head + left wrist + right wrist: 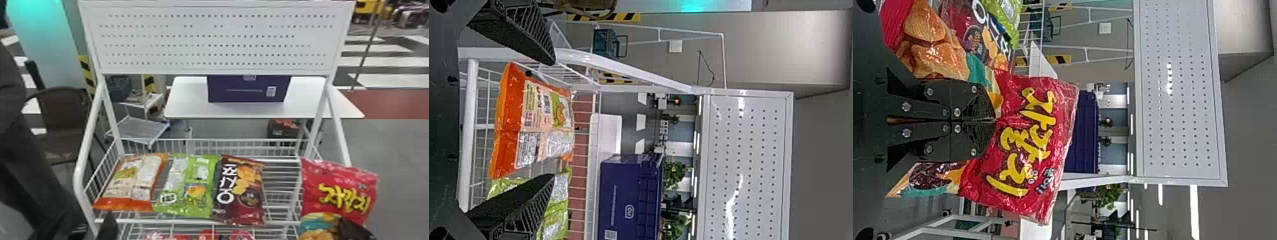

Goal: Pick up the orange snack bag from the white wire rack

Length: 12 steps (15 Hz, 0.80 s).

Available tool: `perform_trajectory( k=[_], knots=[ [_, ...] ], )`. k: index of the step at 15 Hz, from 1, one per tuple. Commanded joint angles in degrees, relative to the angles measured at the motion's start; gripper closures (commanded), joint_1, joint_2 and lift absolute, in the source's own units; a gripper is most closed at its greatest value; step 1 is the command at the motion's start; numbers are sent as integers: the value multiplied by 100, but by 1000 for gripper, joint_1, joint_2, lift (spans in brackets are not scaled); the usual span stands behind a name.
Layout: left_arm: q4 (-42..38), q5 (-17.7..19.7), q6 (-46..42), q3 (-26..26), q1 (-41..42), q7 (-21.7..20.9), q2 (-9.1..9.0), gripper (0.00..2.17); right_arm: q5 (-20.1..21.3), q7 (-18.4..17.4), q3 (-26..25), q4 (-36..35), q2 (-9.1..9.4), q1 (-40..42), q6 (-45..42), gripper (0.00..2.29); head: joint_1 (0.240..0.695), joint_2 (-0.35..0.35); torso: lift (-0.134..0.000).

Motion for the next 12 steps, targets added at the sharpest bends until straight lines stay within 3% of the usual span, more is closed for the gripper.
perform_trajectory(
  k=[1, 3, 8, 12],
  knots=[
    [127, -69, 127, -151, -304, -4, 0, 87, -22, 0, 4, 9, 12, -12, -10, 2219, 499, 0, 0],
    [443, -297, 408, -467, -831, 5, 9, 87, -31, 0, -4, 9, 20, -3, 7, 2219, 499, 0, 0],
    [1770, -412, 760, -1126, -2334, 14, 26, 87, -31, 0, -66, 9, 20, 14, 7, 2219, 499, 0, 0],
    [2851, -245, 830, -1205, -3239, -83, 70, 90, -13, 9, -57, 62, 38, -29, 43, 2219, 499, 0, 0]
  ],
)
